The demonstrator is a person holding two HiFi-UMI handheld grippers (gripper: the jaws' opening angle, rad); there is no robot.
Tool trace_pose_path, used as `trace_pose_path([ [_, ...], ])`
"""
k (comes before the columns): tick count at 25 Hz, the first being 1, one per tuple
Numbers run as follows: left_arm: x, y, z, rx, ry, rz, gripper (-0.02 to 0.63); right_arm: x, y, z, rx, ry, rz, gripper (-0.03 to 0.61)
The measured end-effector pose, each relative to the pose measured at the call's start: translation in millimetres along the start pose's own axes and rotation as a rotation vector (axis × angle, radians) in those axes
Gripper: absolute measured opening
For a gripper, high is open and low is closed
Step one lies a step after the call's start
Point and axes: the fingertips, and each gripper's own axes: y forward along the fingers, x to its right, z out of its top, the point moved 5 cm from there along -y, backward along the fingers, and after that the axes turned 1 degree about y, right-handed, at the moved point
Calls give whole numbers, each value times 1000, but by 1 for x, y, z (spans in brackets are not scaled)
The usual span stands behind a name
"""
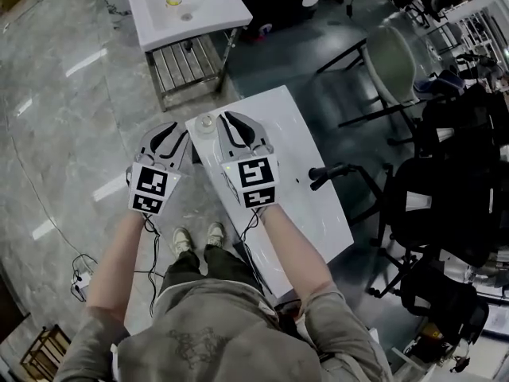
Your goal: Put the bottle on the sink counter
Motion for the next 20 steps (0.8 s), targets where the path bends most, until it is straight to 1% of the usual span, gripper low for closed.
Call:
trace_pose_path([
  [2,-2,-12,12,17,-6,23,94,-2,-14,14,30,-4,6,49],
  [5,-3,-32,30,42,-14,46,74,-6,-37,36,78,-3,17,47],
  [10,-2,-62,64,83,16,49,53,-11,-73,72,159,-7,30,43],
  [13,2,-83,82,126,26,39,37,-17,-96,88,187,-6,47,40],
  [16,7,-105,98,167,65,27,31,-26,-120,99,213,-24,53,38],
  [20,17,-133,117,209,116,38,28,-38,-152,105,248,-28,53,38],
])
